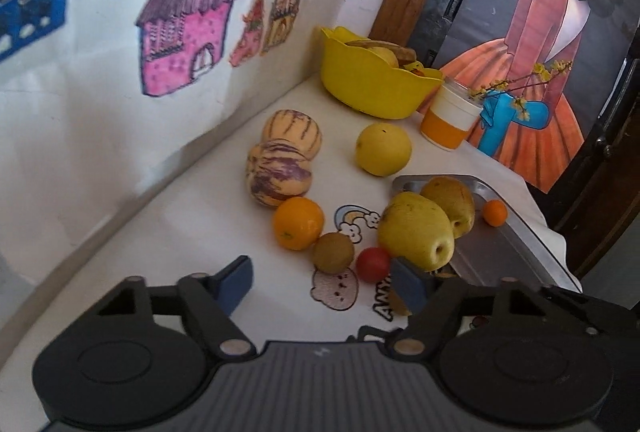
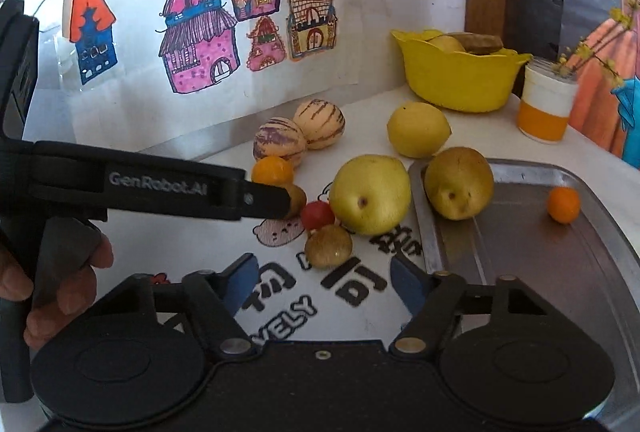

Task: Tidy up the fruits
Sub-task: 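Grasp a small brown round fruit with the left tool while the right tool grasps another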

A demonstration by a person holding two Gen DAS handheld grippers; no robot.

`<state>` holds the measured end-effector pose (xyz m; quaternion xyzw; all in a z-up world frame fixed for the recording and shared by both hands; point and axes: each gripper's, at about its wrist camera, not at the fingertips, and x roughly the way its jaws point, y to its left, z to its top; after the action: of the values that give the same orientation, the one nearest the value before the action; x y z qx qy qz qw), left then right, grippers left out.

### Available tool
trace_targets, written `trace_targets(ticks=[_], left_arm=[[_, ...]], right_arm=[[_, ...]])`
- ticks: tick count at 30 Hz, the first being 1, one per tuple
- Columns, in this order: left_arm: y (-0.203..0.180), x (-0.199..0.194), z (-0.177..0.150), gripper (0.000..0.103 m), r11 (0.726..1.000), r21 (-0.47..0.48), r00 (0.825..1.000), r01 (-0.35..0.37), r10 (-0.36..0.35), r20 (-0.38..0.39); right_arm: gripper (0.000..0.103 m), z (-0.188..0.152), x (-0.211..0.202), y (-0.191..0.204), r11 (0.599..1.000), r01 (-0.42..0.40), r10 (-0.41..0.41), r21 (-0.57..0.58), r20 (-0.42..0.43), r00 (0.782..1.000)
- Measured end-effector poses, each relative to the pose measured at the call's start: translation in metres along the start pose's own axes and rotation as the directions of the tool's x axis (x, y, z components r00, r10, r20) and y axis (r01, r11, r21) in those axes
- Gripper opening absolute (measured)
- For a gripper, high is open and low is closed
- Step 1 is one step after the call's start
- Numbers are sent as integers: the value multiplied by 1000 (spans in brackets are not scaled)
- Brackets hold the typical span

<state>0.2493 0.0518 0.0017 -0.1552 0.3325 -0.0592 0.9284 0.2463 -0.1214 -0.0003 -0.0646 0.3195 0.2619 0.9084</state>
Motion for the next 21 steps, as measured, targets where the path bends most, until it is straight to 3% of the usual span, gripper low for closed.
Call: trace_targets(ticks=[4,12,16,21], left_arm=[[-2,9,2,60,1000,-16,999,20,-21,-31],[-6,24,13,42,999,-38,999,2,-3,-44],[-3,26,12,35,998,-66,999,-1,-1,-40],[-6,24,10,27,999,-46,999,-14,13,-38]], right_arm=[[54,1,7,0,1000,-3,3,-3,-4,1000],[46,2,18,-10,999,-8,8,33,-7,1000],[31,2,18,-14,998,-27,27,52,-1,1000],[31,0,14,-14,997,-40,40,60,4,999]])
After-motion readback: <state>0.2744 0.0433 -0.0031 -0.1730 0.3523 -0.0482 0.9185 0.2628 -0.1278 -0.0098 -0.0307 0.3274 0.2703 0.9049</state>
